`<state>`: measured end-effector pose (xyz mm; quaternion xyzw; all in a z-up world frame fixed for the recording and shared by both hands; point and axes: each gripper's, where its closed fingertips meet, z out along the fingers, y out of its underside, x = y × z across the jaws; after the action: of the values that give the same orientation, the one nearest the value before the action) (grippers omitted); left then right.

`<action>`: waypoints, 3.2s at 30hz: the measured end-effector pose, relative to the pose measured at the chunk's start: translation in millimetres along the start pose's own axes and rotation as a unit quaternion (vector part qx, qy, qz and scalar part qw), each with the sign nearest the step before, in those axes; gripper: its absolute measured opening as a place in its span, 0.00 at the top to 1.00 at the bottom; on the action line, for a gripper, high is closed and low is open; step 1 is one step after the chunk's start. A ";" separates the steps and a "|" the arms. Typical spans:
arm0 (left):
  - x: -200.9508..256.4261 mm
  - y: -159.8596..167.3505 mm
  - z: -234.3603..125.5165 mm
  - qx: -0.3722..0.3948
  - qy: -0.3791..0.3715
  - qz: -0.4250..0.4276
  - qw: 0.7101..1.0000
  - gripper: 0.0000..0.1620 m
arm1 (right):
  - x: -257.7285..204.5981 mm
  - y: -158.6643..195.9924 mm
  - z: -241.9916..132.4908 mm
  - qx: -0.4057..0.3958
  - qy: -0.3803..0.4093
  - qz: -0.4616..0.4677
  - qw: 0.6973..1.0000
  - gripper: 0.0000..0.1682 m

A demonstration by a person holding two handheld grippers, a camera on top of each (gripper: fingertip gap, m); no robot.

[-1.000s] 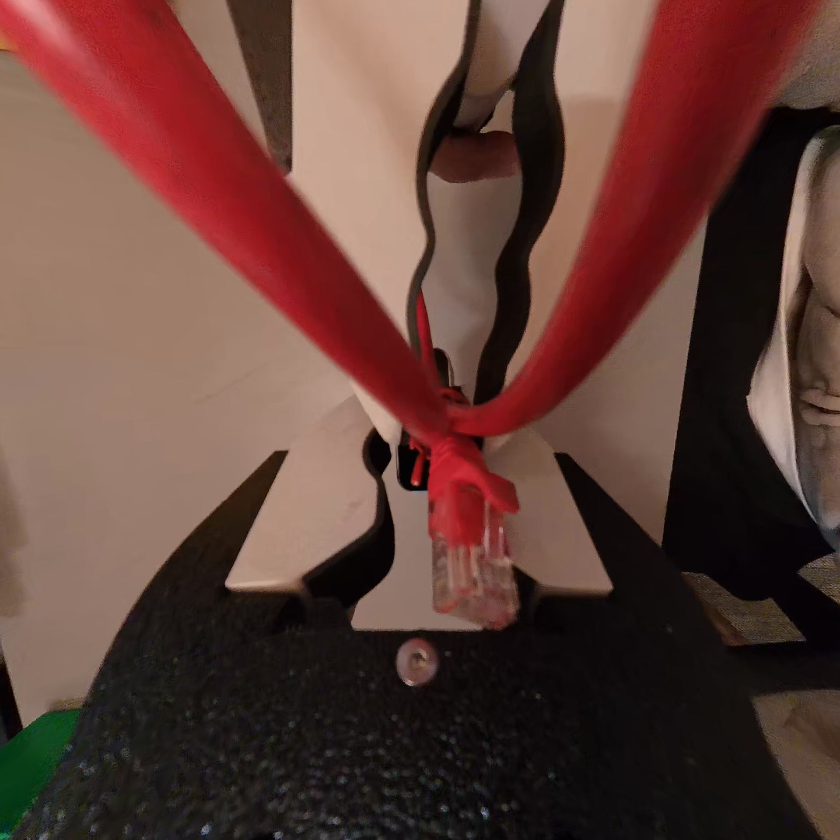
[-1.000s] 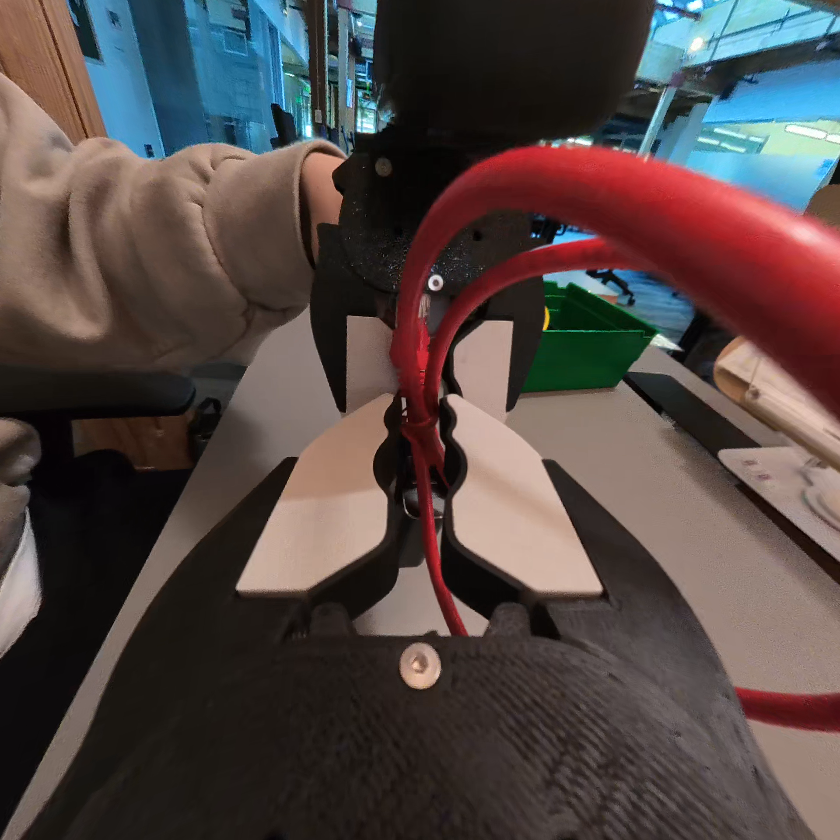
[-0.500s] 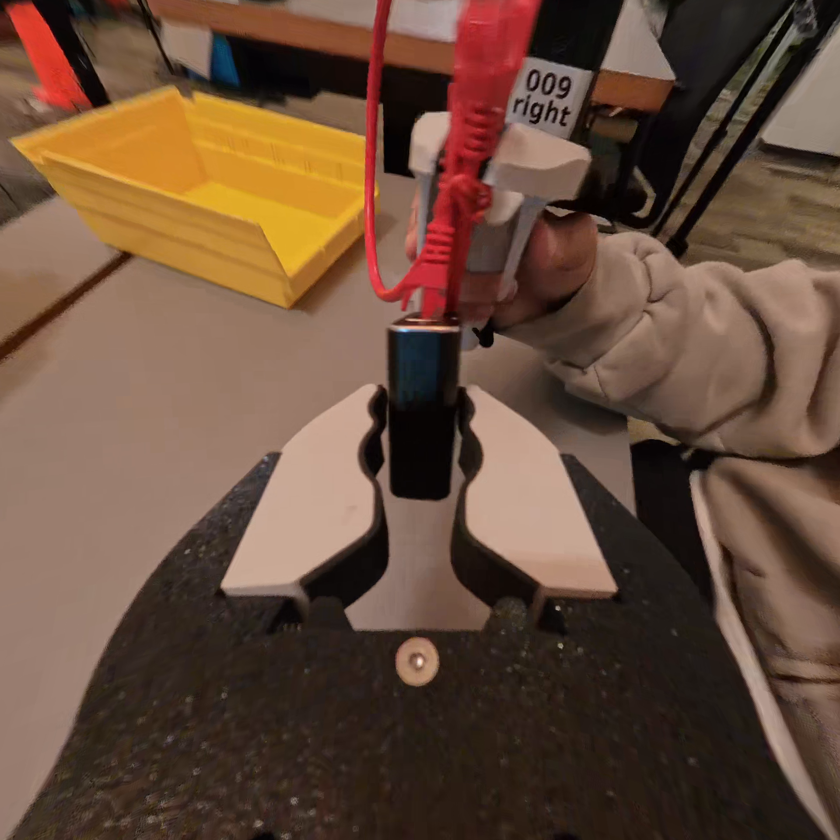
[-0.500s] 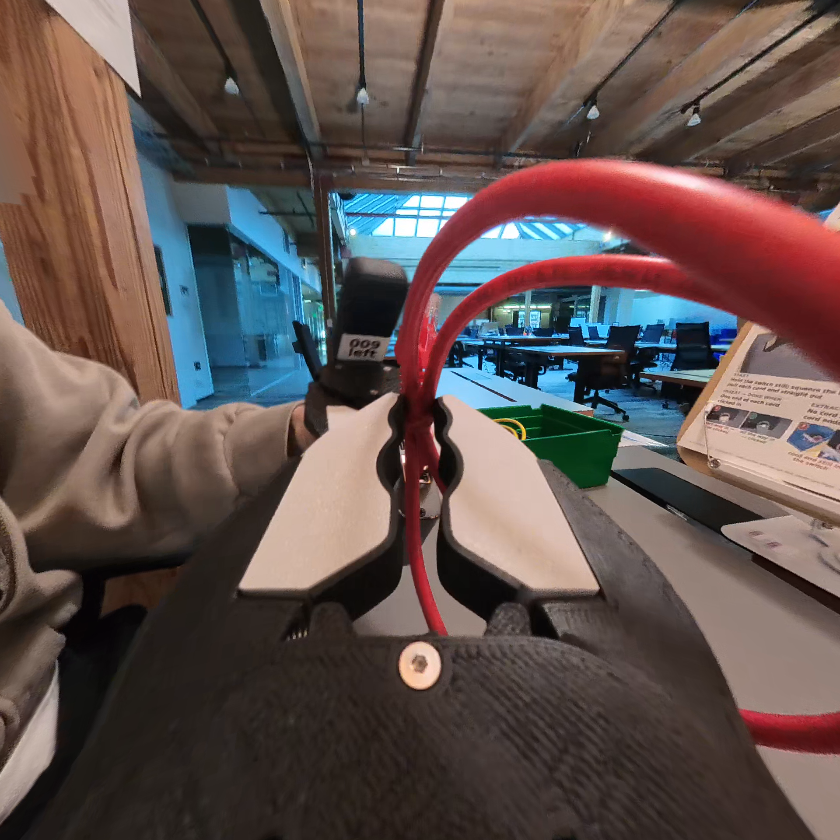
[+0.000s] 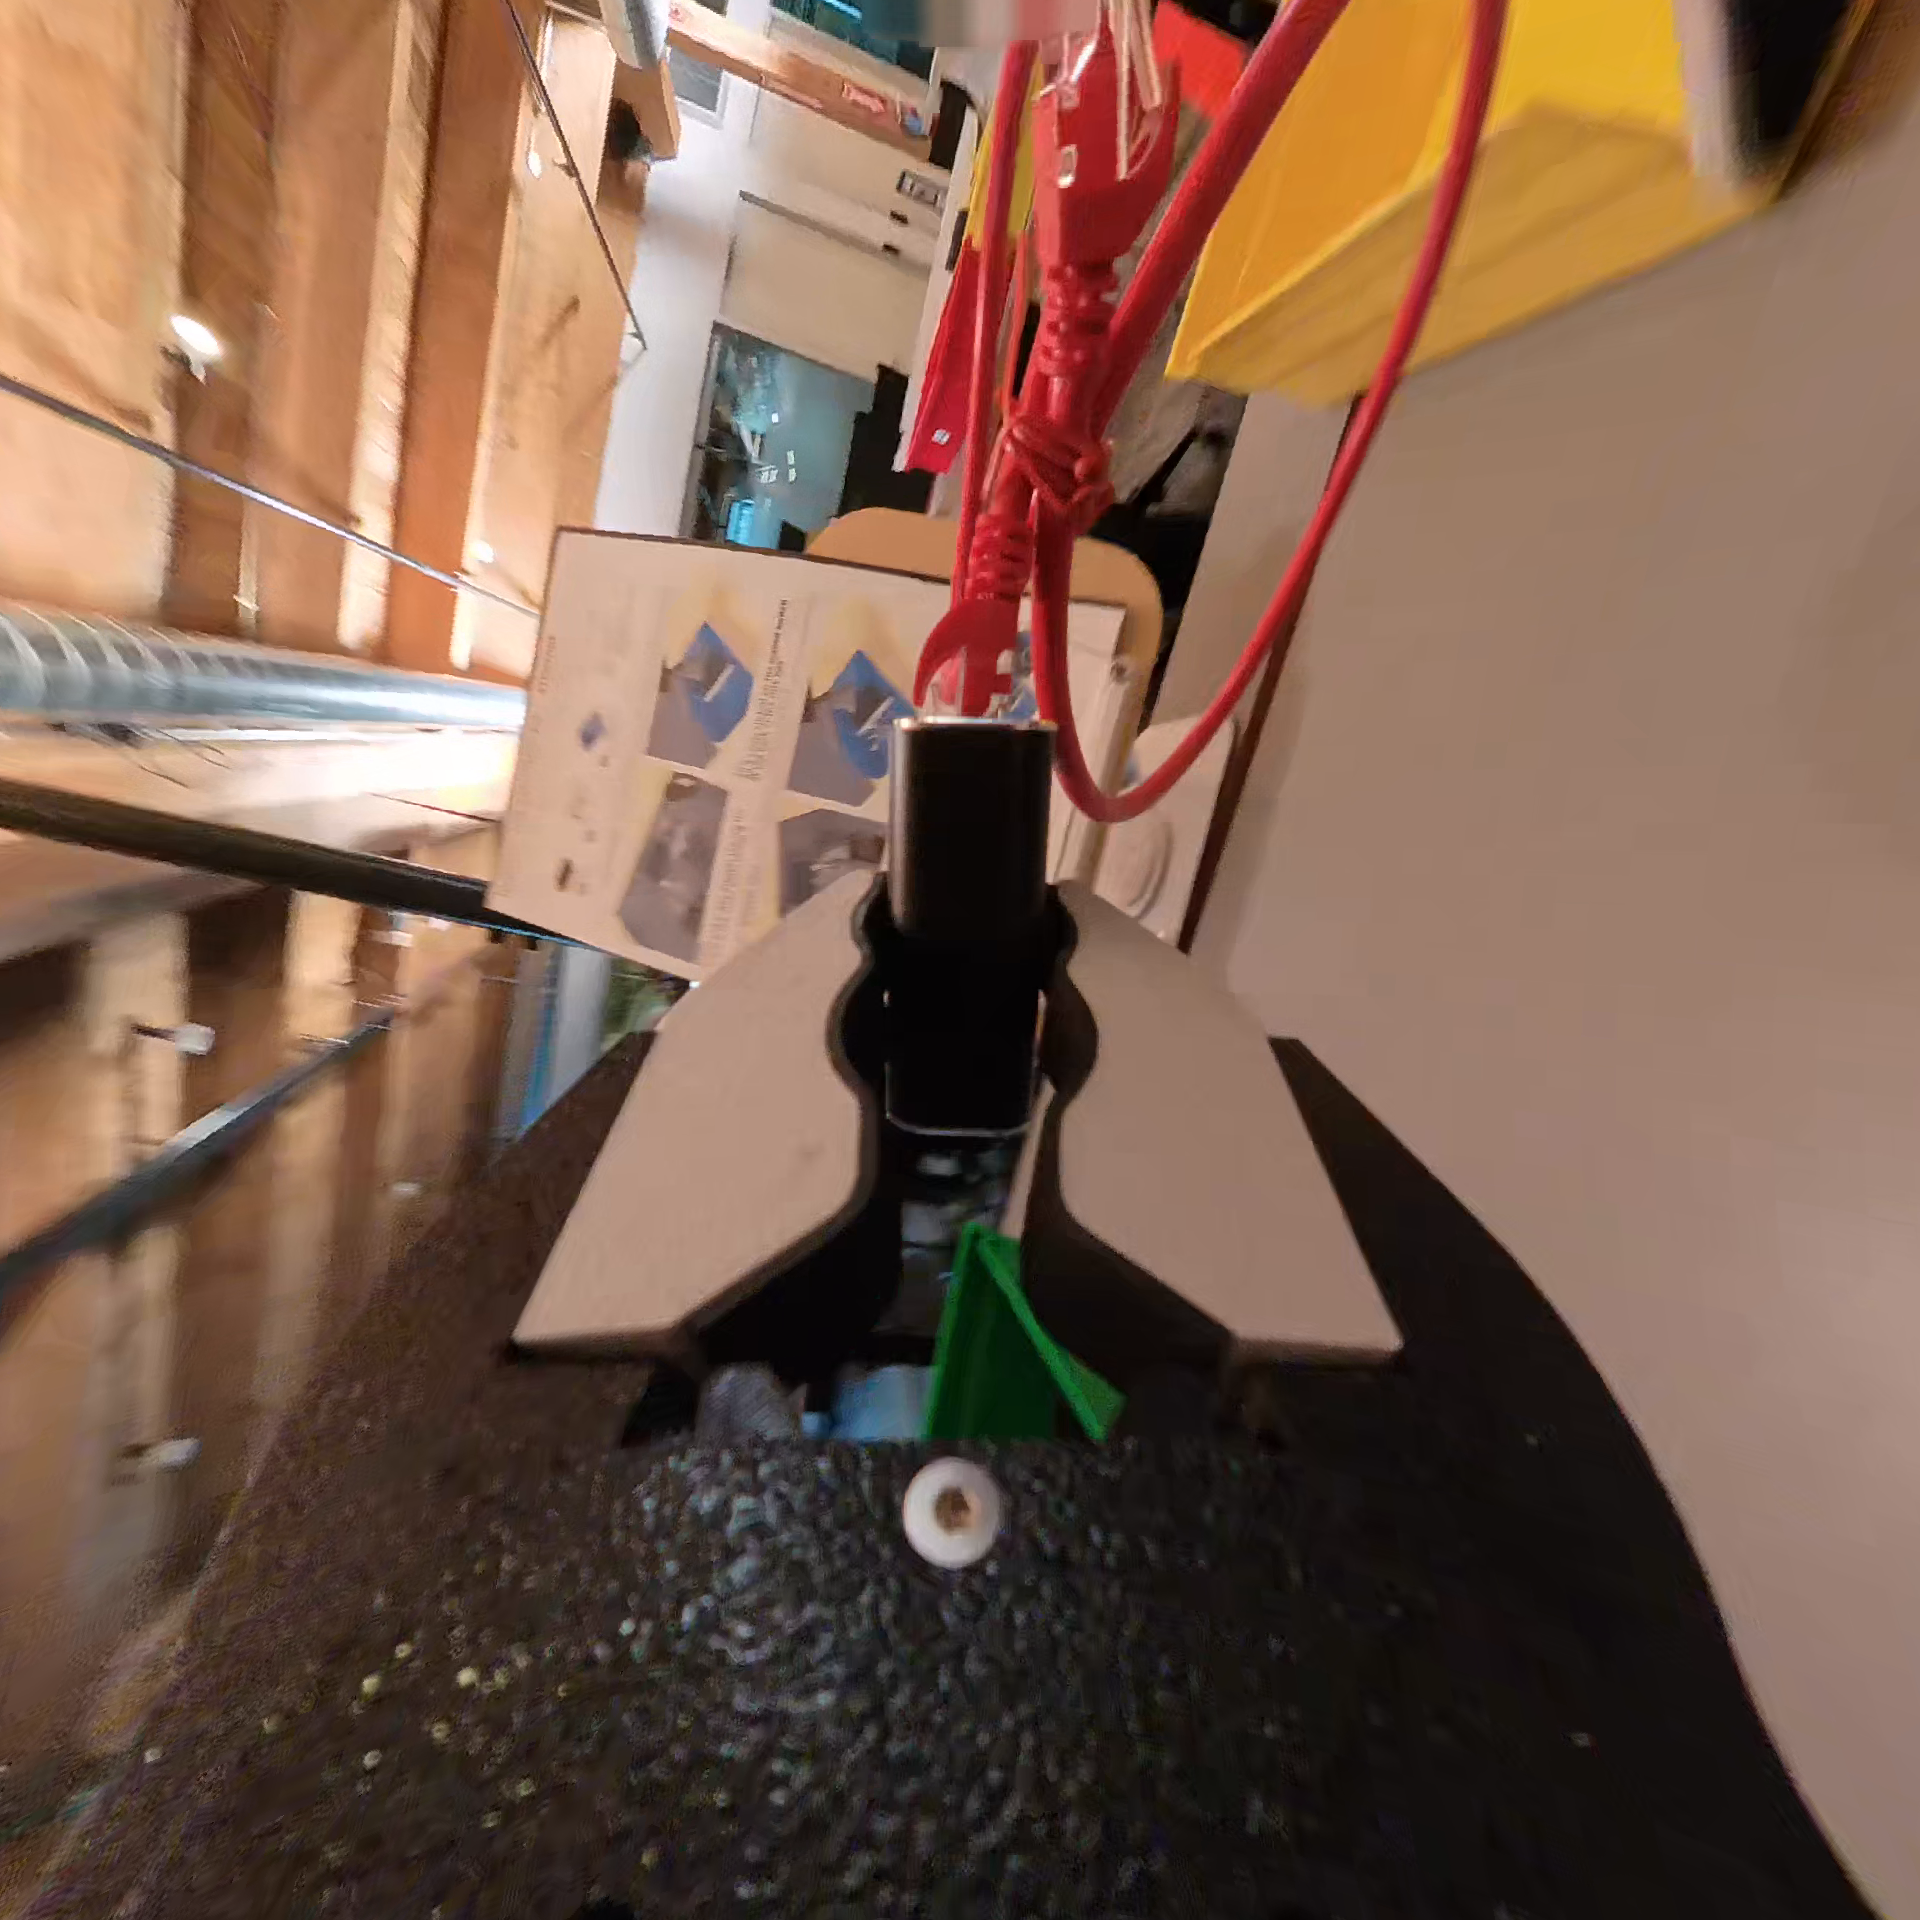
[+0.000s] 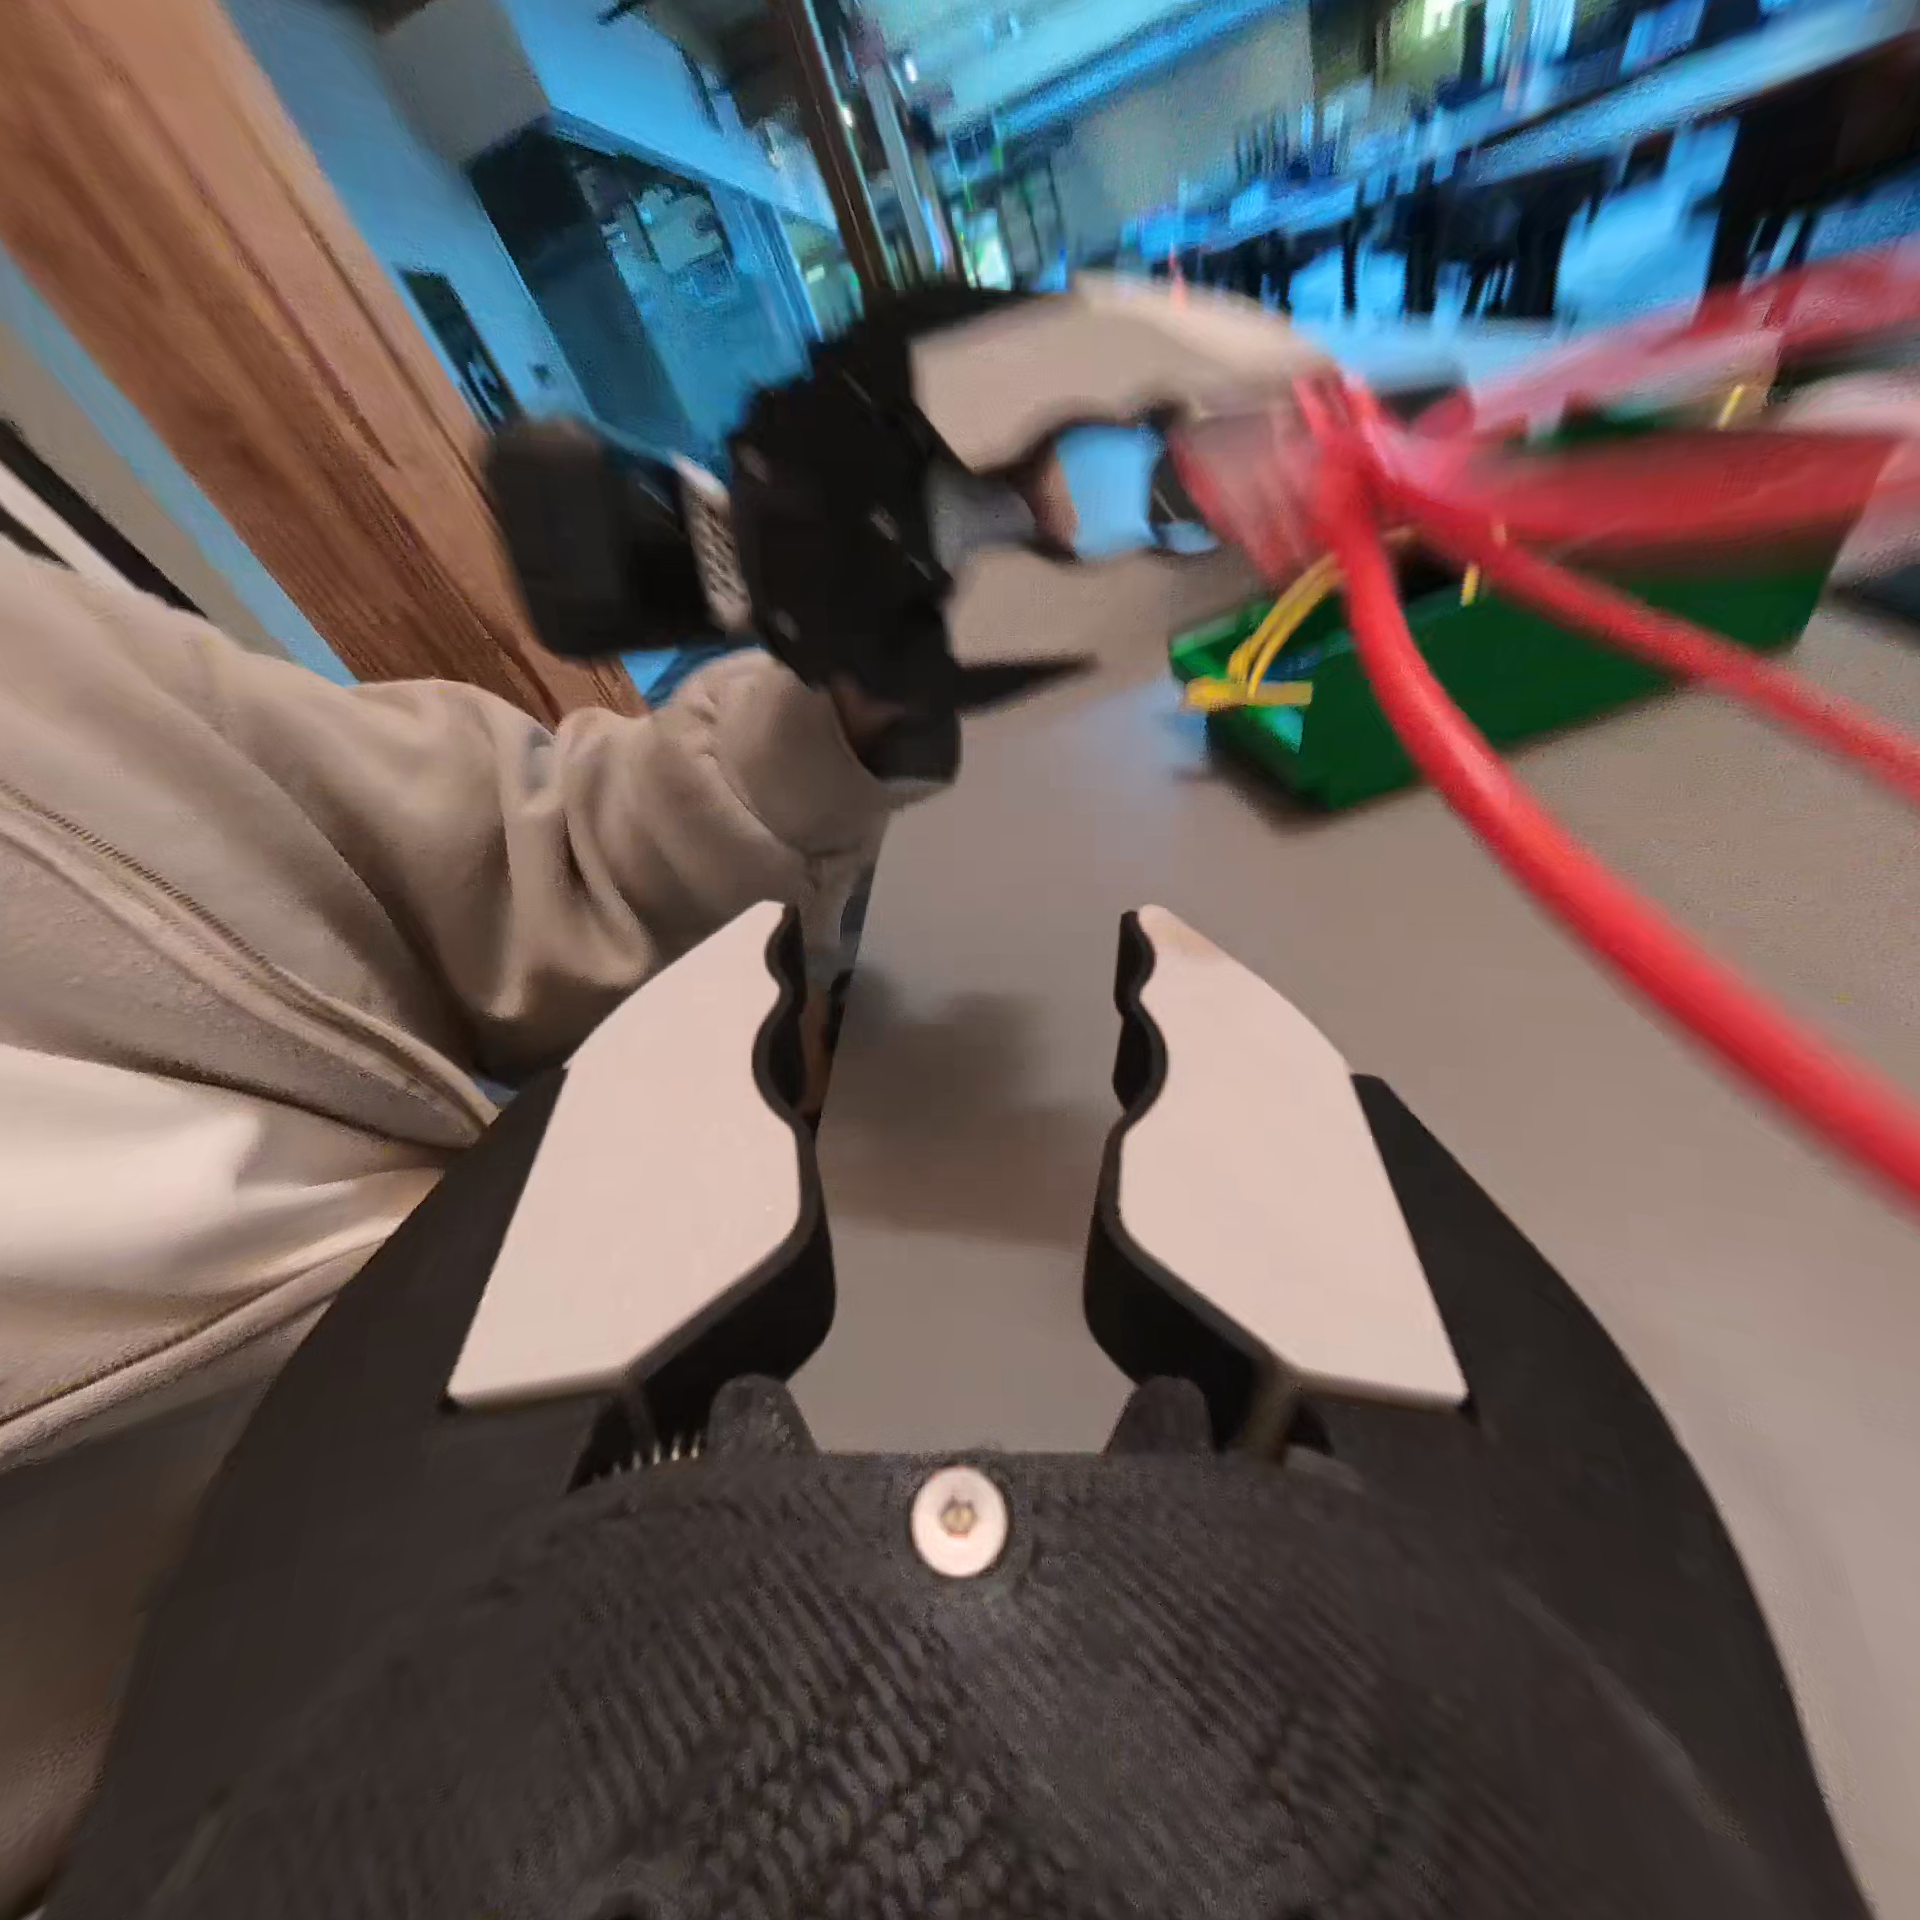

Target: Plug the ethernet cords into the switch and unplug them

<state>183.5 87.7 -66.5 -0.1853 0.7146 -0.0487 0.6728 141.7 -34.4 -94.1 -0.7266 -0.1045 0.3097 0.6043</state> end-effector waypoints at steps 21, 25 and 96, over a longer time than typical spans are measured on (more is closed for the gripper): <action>71.7 -67.4 -3.4 0.098 -0.034 0.257 0.961 0.85 | 56.9 3.3 9.5 0.026 0.195 -0.191 0.962 0.55; 74.2 -69.3 -6.3 0.115 -0.039 0.265 0.957 0.85 | 57.2 8.2 13.1 0.036 0.178 -0.187 0.965 0.58; 81.6 329.0 -79.0 -0.304 0.223 -0.290 0.880 0.87 | 81.4 56.1 23.2 0.123 0.117 -0.233 0.958 0.62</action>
<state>38.4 351.4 -241.4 -0.5636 0.7399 -0.0619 0.3619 179.8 13.4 -175.2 -0.6333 -0.1602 0.0838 0.7525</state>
